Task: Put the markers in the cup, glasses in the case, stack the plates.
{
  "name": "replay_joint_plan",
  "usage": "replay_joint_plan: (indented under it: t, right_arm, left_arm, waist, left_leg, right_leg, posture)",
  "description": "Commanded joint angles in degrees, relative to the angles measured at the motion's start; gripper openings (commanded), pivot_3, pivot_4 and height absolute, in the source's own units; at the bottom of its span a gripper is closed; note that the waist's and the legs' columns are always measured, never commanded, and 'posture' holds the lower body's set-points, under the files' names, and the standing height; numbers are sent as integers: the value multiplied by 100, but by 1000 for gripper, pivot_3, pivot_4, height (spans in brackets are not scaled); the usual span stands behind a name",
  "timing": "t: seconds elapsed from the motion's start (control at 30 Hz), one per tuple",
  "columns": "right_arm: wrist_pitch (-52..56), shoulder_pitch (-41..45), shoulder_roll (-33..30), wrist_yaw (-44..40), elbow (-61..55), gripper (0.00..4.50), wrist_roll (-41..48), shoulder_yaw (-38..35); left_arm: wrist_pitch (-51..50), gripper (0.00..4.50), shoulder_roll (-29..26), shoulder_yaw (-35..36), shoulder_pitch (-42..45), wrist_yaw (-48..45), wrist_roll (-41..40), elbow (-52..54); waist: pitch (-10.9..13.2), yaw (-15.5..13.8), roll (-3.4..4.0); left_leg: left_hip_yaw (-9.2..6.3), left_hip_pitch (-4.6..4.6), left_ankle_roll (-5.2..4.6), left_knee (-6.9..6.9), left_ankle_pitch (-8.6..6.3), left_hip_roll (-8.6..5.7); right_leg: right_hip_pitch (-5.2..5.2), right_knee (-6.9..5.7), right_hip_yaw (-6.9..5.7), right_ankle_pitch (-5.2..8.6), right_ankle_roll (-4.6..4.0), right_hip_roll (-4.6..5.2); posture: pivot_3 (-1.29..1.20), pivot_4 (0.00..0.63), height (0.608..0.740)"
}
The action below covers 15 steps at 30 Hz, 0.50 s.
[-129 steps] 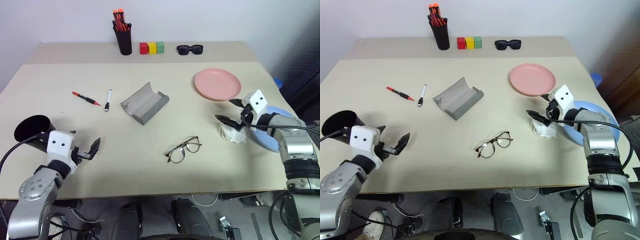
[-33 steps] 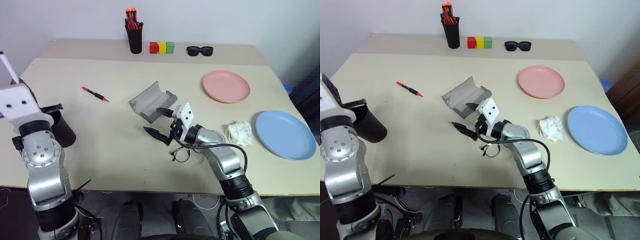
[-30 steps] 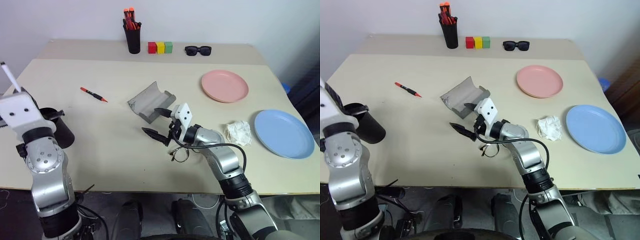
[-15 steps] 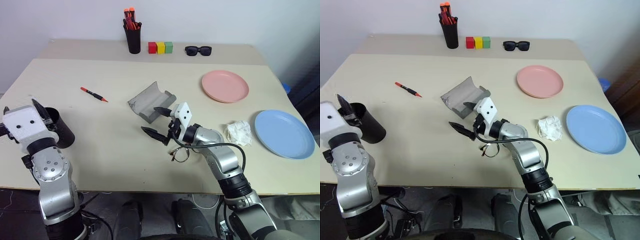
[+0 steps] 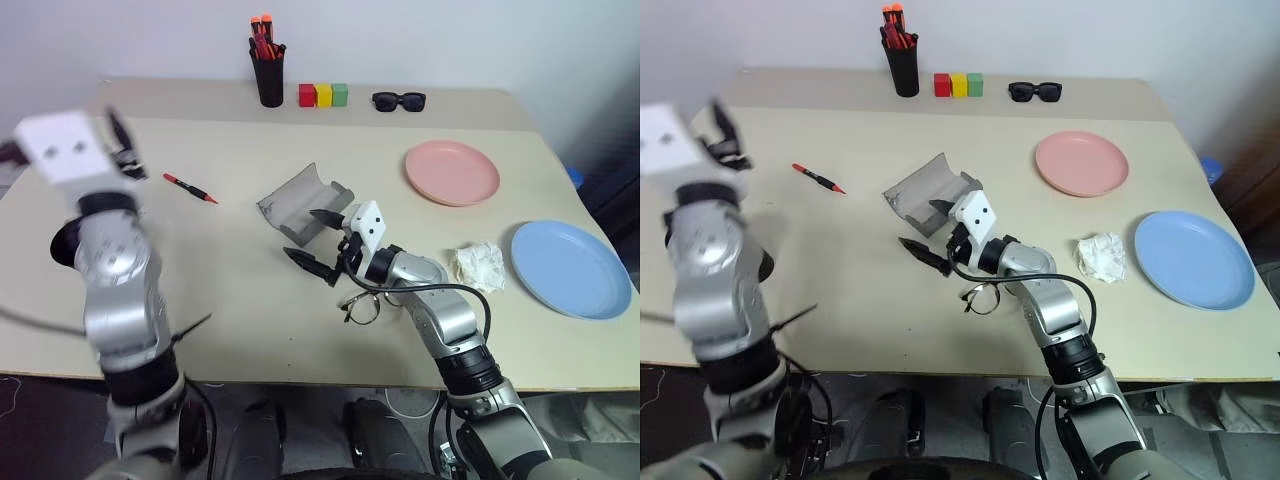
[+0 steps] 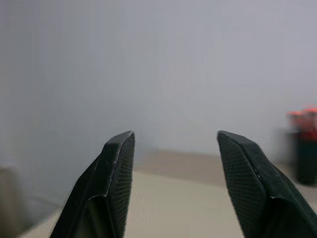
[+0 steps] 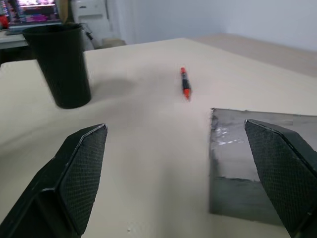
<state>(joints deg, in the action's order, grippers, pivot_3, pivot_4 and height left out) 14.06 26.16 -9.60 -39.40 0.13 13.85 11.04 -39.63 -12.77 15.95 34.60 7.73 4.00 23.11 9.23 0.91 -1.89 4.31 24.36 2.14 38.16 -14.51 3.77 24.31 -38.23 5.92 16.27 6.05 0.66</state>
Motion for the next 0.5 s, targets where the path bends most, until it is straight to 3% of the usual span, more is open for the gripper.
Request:
replay_joint_plan:
  t: [0.03,0.17,0.37,0.5]
  right_arm:
    - [-76,164,84,103,-11,4500,106,-183]
    - [-81,120,83,126,-58,4500,91,-188]
    - [-63,-30,23,174,-232,4500,65,-191]
    - [-49,-141,-39,229,-343,4500,43,-213]
  left_arm:
    - [-1308,4442,122,93,926,120,-180,-1331]
    - [-1680,4442,89,406,2136,816,-59,-3847]
    - [-254,4442,-145,1115,3257,1264,-639,-6965]
    - [528,4442,-365,1334,3624,1589,-904,-8313]
  waist:
    - [0,8,0]
    - [2,46,0]
    - [4,34,0]
    - [4,13,-1]
  left_leg:
    - [-1,0,0,1,0,0]
    - [-2,4,-1,-6,0,0]
    - [0,11,0,-13,0,1]
    - [4,12,1,-12,0,0]
  right_leg:
    - [0,0,-1,0,0,-1]
    - [7,5,-1,0,2,-2]
    - [16,8,-1,1,2,0]
    - [16,9,-1,0,2,1]
  posture:
    - [0,150,725]
    - [0,150,725]
    - [0,150,725]
    - [0,150,725]
